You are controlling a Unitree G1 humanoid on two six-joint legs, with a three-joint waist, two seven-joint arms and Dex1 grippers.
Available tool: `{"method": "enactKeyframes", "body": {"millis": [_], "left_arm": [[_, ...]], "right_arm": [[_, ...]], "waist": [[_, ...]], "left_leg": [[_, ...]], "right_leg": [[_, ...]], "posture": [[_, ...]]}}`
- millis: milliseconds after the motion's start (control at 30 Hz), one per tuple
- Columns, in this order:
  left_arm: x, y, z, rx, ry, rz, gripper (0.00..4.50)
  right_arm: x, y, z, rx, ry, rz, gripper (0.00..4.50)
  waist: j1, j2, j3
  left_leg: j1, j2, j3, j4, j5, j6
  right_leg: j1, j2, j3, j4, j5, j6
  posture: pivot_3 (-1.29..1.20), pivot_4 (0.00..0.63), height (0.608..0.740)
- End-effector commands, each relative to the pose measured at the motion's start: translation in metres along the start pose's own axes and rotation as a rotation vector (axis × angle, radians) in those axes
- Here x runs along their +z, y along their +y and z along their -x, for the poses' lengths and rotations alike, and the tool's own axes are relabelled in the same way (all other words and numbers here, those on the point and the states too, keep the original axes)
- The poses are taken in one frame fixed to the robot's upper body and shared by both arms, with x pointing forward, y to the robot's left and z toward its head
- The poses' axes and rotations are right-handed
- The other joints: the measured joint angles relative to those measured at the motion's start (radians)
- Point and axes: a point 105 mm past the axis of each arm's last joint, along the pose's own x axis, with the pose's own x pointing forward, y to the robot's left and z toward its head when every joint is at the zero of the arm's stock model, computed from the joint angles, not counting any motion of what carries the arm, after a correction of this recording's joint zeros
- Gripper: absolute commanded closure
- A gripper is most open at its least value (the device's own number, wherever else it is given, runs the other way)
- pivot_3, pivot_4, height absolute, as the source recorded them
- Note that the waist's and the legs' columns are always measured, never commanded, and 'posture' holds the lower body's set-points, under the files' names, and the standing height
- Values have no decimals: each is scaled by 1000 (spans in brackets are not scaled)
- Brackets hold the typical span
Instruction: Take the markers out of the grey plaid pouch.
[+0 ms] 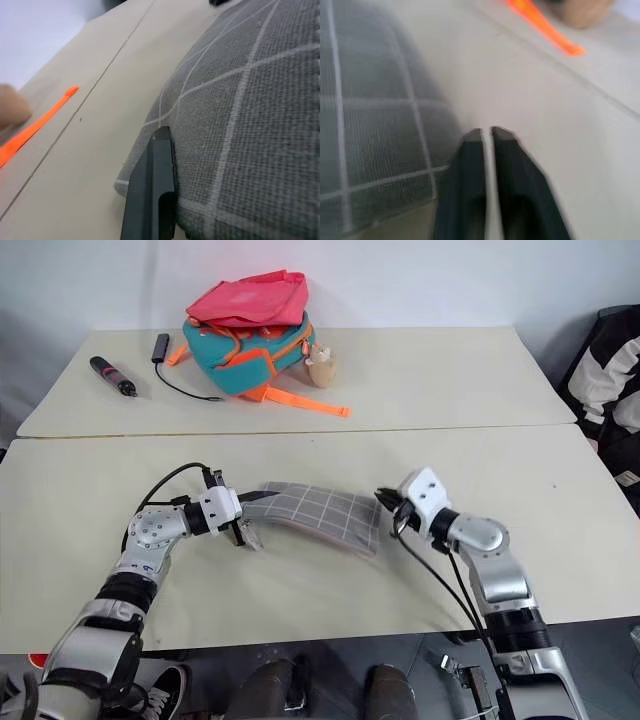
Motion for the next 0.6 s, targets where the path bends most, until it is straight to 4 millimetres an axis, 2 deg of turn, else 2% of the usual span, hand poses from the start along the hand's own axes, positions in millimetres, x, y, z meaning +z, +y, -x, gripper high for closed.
{"method": "enactKeyframes", "body": {"millis": [33, 100, 200, 267, 333, 433, 600], "left_arm": [[0, 13, 3, 119, 65, -18, 4500], [0, 18, 4, 198, 134, -22, 4500], [4, 20, 1, 269, 203, -32, 4500], [11, 13, -8, 263, 202, 11, 4500], [20, 6, -16, 250, 188, 30, 4500], [27, 4, -18, 250, 197, 36, 4500], [29, -1, -16, 240, 223, 36, 4500]], "right_arm": [[36, -10, 0, -31, -129, 4, 2918], [48, 0, -1, 36, -173, -33, 2130], [56, 33, 1, 224, -204, -73, 1129], [53, 52, 3, 308, -175, -37, 1129], [47, 69, 3, 382, -129, 75, 1129], [50, 74, -3, 368, -151, 86, 1129], [41, 63, -22, 246, -103, 432, 1129]], "waist": [[2, 0, 0], [5, 0, 0], [9, 0, 0], [9, 0, 0], [10, 0, 0], [9, 0, 0], [6, 0, 0]], "left_leg": [[0, 0, 0, 0, 0, 0], [0, 0, -1, 0, 0, 0], [-1, 0, -2, 0, 0, 0], [-1, 0, -2, 0, 0, 0], [-1, 0, -2, 0, 0, 0], [-2, 0, -2, 1, -1, 0], [-1, 0, -1, 0, 0, -1]], "right_leg": [[0, 0, 0, 0, 0, 0], [0, 0, 0, 1, 0, 0], [0, 0, 0, 1, 0, 0], [0, 0, 0, 1, 0, 0], [0, 0, 0, 0, 0, 0], [0, 0, 0, -1, 0, 0], [-1, 0, 0, 0, 0, 0]], "posture": [[0, 150, 740], [0, 150, 740], [0, 150, 740], [0, 150, 740], [0, 150, 740], [0, 150, 740], [0, 150, 740]]}}
